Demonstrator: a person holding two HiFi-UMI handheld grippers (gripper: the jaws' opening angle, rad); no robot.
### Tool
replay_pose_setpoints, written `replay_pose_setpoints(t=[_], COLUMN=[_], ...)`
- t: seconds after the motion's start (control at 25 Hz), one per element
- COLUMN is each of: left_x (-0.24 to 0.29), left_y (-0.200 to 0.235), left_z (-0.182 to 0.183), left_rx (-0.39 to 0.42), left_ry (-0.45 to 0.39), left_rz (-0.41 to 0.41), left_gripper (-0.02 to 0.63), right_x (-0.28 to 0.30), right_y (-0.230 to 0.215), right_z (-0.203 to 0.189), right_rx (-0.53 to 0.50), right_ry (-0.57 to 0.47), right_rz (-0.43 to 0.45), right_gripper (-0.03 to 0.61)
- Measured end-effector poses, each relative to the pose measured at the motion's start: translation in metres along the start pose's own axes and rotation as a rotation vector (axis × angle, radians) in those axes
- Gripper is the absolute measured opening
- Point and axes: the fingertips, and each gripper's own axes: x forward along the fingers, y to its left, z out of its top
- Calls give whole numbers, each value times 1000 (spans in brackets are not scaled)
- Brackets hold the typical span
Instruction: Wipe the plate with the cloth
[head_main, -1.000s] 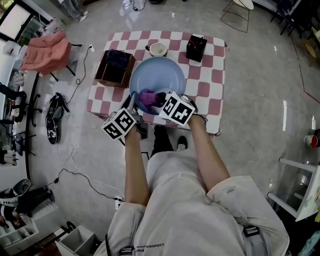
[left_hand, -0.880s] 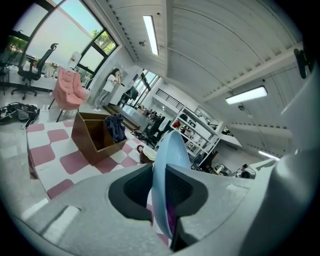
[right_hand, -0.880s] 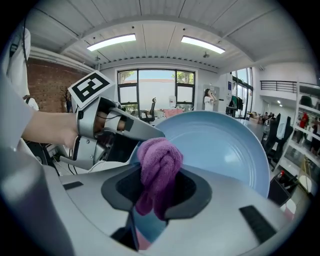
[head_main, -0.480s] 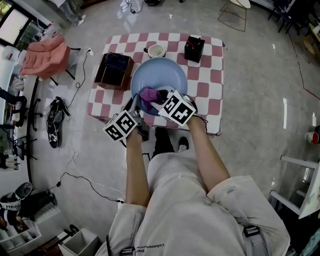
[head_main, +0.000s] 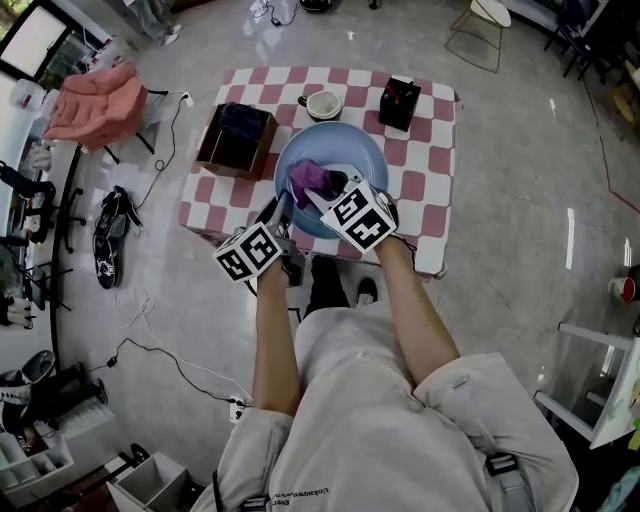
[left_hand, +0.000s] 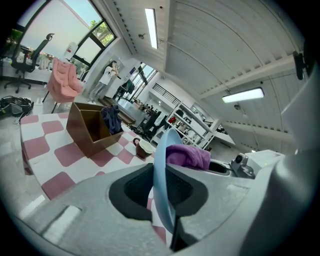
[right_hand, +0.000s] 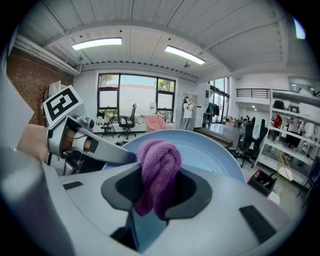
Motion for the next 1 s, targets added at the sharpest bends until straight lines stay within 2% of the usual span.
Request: replay_pose_setpoints(t=[0.2, 0.4, 0.6, 1.0], left_x=[1, 1, 3, -6], left_y=[1, 7, 10, 27], left_z=[-2, -10, -8, 5], left_rx=[-6, -75, -69, -77], left_ry=[8, 0, 8, -44], left_rz=[-12, -38, -27, 28], left_gripper=[44, 44, 44, 44], right_x=[-2, -7, -8, -3], right_y=[-15, -29, -47, -57], right_z=[1, -2, -6, -15], right_rx=[-38, -66, -137, -101], right_ry=[11, 26, 72, 95], right_rz=[-58, -125, -226, -242], right_gripper=[138, 138, 138, 137])
